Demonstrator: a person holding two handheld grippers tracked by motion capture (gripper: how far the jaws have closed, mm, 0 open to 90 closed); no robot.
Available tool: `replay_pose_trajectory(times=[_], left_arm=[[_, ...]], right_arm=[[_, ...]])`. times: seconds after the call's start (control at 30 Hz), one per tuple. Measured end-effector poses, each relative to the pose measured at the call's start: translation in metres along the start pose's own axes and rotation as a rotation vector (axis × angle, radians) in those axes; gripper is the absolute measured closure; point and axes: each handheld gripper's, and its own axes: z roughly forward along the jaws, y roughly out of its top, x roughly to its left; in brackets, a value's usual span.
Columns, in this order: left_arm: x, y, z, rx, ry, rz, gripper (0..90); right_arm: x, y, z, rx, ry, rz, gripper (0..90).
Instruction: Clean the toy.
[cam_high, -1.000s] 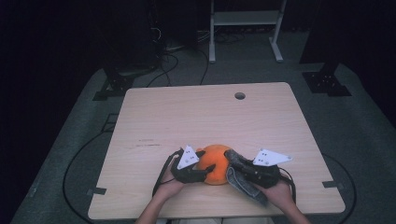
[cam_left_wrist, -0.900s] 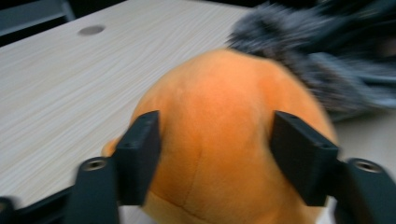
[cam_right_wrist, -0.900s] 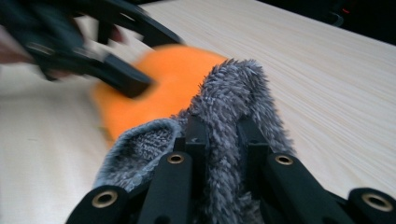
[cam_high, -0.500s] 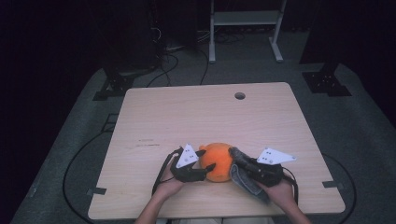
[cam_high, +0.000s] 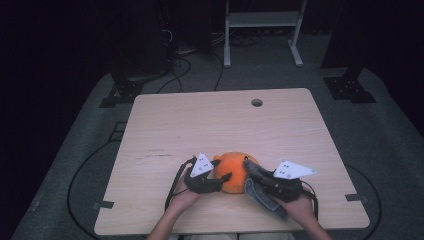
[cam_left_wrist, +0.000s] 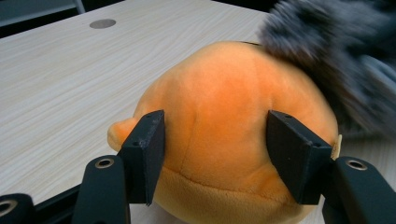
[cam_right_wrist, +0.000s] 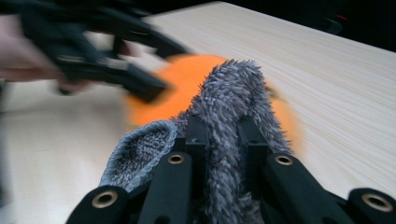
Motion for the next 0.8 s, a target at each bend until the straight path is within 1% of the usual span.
replay_pose_trajectory(times=[0.03,0.07,0.1,0.13,0.17,0.2,0.3,0.33,0.37,0.4,0.43,0.47,0.5,0.53,0.57,0.6,0.63,0.67,0.7,0.8], left_arm=[[0.0,0.0,0.0,0.002,0.001,0.001,38.7],[0.0,0.0,0.0,0.005,0.0,0.002,38.7],[0.001,-0.001,0.0,0.003,-0.003,0.003,38.8],[0.001,-0.001,-0.001,0.003,-0.005,0.003,38.9],[0.002,-0.002,-0.001,0.007,-0.005,0.001,39.0],[0.002,-0.002,-0.001,0.006,-0.006,-0.003,39.0],[0.003,-0.003,-0.001,0.005,-0.009,-0.006,39.0],[0.003,-0.003,-0.001,0.006,-0.008,-0.009,39.0],[0.002,-0.002,0.0,0.014,0.0,-0.004,39.0],[0.002,-0.002,0.0,0.014,0.0,-0.004,39.1],[0.0,-0.003,0.001,0.012,0.006,0.001,39.1],[0.0,-0.003,0.001,0.011,0.007,-0.002,39.1],[0.0,-0.004,0.001,0.011,0.006,-0.006,39.1],[0.0,-0.004,0.001,0.011,0.006,-0.006,39.1],[0.0,-0.004,0.001,0.016,0.003,0.004,39.0],[0.001,-0.004,0.0,0.016,0.001,0.005,39.0],[0.001,-0.004,0.0,0.012,0.0,0.007,39.0],[0.0,-0.005,0.0,0.01,-0.001,0.003,39.0],[0.0,-0.005,0.0,0.008,-0.002,0.001,38.9],[0.0,-0.005,0.0,0.005,-0.002,0.002,38.9]], right_arm=[[0.006,0.001,0.003,0.01,0.014,-0.029,77.3],[0.01,0.0,0.006,0.025,0.015,-0.061,77.3],[0.011,-0.001,0.008,0.03,0.01,-0.075,77.3],[0.009,-0.001,0.009,0.029,0.009,-0.07,77.3],[0.004,-0.002,0.008,0.033,0.0,-0.047,77.4],[-0.002,-0.003,0.006,0.035,-0.025,-0.026,77.4],[-0.019,-0.008,0.001,0.068,-0.115,0.035,77.4],[-0.019,-0.008,0.001,0.068,-0.115,0.035,77.4],[-0.024,-0.009,-0.002,0.07,-0.137,0.068,77.4],[-0.024,-0.009,-0.002,0.07,-0.137,0.068,77.4],[-0.019,-0.006,-0.003,0.022,-0.088,0.065,77.4],[-0.013,-0.003,-0.002,0.004,-0.054,0.048,77.3],[-0.007,-0.001,0.0,-0.004,-0.024,0.031,77.3],[-0.007,-0.001,0.0,-0.004,-0.024,0.031,77.3],[0.004,0.0,0.008,0.02,-0.005,-0.026,77.1],[0.005,0.0,0.01,0.027,-0.013,-0.053,77.2],[0.003,-0.001,0.009,0.027,-0.013,-0.049,77.2],[-0.002,-0.002,0.007,0.029,-0.02,-0.027,77.2],[-0.007,-0.004,0.005,0.037,-0.043,-0.009,77.3],[-0.023,-0.009,0.0,0.083,-0.133,0.046,77.3]])
